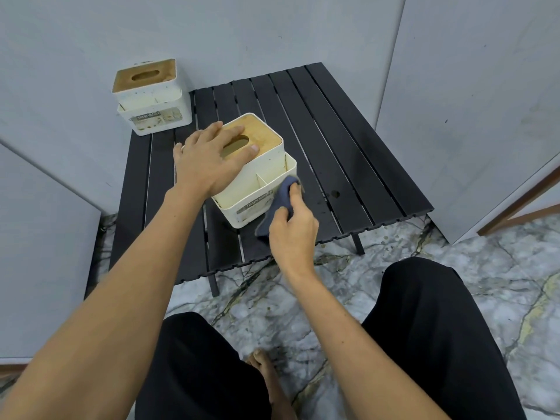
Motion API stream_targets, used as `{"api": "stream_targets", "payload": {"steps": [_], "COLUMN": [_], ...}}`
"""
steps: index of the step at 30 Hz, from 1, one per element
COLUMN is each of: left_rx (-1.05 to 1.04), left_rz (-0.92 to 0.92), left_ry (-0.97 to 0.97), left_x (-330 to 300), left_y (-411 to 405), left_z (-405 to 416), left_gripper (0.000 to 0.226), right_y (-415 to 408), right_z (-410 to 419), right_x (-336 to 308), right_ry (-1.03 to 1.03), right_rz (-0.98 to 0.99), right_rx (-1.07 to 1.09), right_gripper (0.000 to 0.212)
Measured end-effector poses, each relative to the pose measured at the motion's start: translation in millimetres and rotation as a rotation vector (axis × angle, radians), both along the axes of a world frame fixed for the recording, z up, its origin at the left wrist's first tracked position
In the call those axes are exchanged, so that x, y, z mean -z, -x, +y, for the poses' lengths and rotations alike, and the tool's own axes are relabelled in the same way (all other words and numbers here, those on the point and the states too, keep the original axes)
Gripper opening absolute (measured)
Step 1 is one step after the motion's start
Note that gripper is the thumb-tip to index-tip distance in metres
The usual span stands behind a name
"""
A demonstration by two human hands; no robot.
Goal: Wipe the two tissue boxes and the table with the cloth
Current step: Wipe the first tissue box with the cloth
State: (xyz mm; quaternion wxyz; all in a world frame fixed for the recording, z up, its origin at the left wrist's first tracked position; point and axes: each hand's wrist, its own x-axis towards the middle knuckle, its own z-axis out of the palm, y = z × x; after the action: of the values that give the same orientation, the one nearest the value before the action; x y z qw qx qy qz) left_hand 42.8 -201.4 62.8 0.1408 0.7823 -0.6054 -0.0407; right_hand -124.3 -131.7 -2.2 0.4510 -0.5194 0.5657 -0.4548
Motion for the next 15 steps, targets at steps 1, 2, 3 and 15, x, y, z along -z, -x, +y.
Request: {"api": "stream_targets", "payload": {"steps": [1,2,3,15], "left_rx": [-0.004,-0.005,-0.006,-0.009], "left_rz": [0.000,-0.001,0.000,0.008], "left_ry": [0.000,0.003,0.005,0.010], "left_x": [0,0,0,0], "left_y": [1,1,2,1], "left_z": [0,0,0,0], "left_gripper": [0.069,0.070,0.070,0.069], "right_y": [-1,-3,-6,-30], "right_z": [-1,3,9,69], "right_x": [-1,-4,-5,0], "right_ry": [0.010,0.027,0.057,0.157], "right_rz": [-0.009,-0.015,-0.018,0.053], "right_rx": [0.005,-0.004,-0.024,-0.311], "right_gripper": [0.056,0.055,0.055,0.058]}}
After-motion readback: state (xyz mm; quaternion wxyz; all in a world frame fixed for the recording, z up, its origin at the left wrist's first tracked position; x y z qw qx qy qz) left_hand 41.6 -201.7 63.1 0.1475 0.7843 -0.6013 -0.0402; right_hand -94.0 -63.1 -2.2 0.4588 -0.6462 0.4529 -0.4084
